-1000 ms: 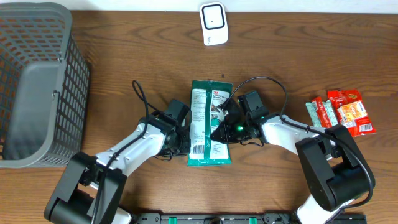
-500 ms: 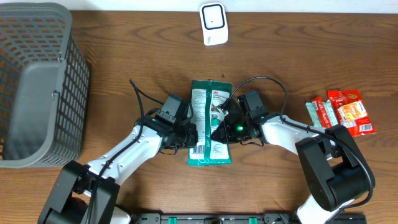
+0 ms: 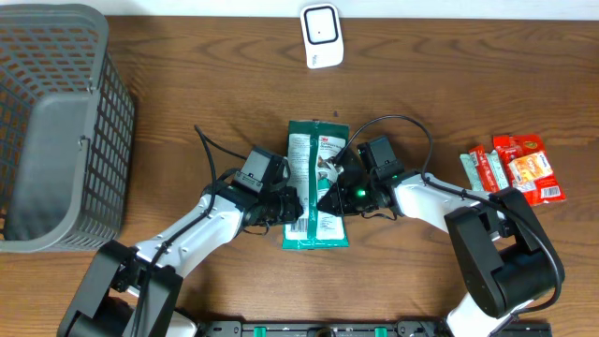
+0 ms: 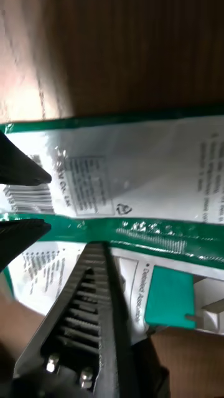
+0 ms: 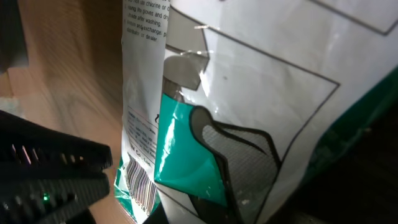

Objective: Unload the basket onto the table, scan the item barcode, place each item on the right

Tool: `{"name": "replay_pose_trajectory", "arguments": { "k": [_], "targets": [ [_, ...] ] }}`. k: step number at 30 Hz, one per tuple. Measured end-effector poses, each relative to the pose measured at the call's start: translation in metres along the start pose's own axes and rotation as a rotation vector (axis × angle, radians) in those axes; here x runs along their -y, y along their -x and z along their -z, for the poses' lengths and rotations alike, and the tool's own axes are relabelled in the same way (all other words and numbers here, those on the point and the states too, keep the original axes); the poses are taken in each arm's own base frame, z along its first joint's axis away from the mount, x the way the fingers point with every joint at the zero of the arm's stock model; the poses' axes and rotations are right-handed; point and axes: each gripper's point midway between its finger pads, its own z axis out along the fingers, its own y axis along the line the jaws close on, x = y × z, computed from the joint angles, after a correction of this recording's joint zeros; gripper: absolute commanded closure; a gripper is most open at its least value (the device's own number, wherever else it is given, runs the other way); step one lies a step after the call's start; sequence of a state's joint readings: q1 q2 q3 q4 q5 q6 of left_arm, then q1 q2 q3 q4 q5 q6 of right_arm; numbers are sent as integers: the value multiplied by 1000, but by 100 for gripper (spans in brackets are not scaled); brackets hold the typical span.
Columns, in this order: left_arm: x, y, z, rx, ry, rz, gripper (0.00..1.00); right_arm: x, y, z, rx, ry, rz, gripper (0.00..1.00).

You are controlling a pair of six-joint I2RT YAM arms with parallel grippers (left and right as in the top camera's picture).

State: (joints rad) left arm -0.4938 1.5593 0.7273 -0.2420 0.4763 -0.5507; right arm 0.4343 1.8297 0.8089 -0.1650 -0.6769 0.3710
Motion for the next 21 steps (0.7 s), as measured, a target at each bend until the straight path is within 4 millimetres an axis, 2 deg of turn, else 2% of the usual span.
{"name": "replay_pose_trajectory", "arguments": {
  "k": [7,10,14,17,21],
  "targets": [
    [9,-11,-4,-29,-11,-17,79,0,0,0,0,0,0,91],
    [7,-17,-13,-45,22,-28,79,0,0,0,0,0,0,91],
    [-1,-20,-20,-54,61,-35,79,0,0,0,0,0,0,92],
    [-8,-17,-18,-49,77,-30,79,0,0,0,0,0,0,91],
    [-28,-14,-11,-58,121,19,79,0,0,0,0,0,0,91]
  ]
}}
